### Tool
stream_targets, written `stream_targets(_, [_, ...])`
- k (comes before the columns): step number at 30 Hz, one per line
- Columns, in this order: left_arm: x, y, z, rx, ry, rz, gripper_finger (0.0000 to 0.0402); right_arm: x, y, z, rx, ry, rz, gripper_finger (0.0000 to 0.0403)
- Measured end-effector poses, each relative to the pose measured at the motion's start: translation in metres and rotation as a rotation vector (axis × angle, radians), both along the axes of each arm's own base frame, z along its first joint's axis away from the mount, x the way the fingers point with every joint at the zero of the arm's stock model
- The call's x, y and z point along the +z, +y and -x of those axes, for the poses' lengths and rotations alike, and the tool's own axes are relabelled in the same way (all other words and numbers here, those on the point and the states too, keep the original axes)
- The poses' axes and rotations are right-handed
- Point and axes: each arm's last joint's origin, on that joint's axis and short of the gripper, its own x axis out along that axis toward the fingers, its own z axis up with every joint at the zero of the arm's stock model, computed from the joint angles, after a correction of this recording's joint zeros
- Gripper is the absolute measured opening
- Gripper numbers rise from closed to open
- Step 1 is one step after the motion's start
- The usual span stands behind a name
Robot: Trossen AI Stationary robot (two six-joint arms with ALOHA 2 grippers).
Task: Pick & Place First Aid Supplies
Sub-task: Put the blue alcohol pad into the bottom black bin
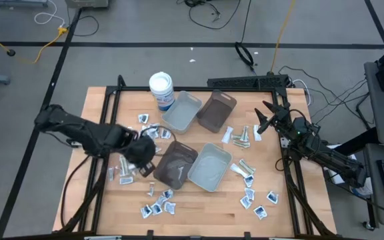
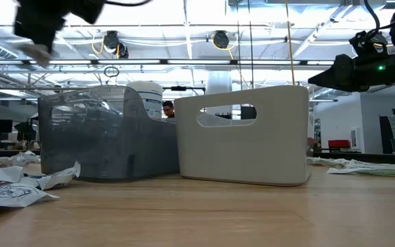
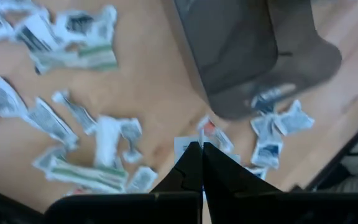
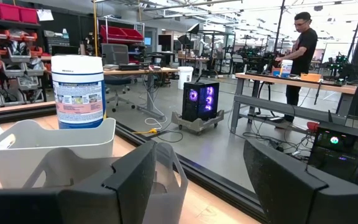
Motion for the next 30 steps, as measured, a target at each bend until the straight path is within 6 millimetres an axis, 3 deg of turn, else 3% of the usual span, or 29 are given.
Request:
stream_targets(7, [0.000,0.030,-0.006,-0.044,-0.011,0.026,0.0000,0.000,0.000,0.000,0.000,0.000,0.000,0.0238])
stream_targets(15, [-0.001,0.037,-0.006,-0.110,-0.009,0.013,0.0000,0.000,0.000,0.000,0.000,0.000,0.000,0.0238])
stream_targets(24, [-0.027,0.036,-0.047,-0.220,0.163,0.018,0.0000,0.000,0.000,0.000,0.000,0.000,0.000,0.0238])
stream_targets(30, [-0.012,0.029,-0.079,-0.267,0.101,-0.029,0.0000,0.000,0.000,0.000,0.000,0.001,0.000,0.0238])
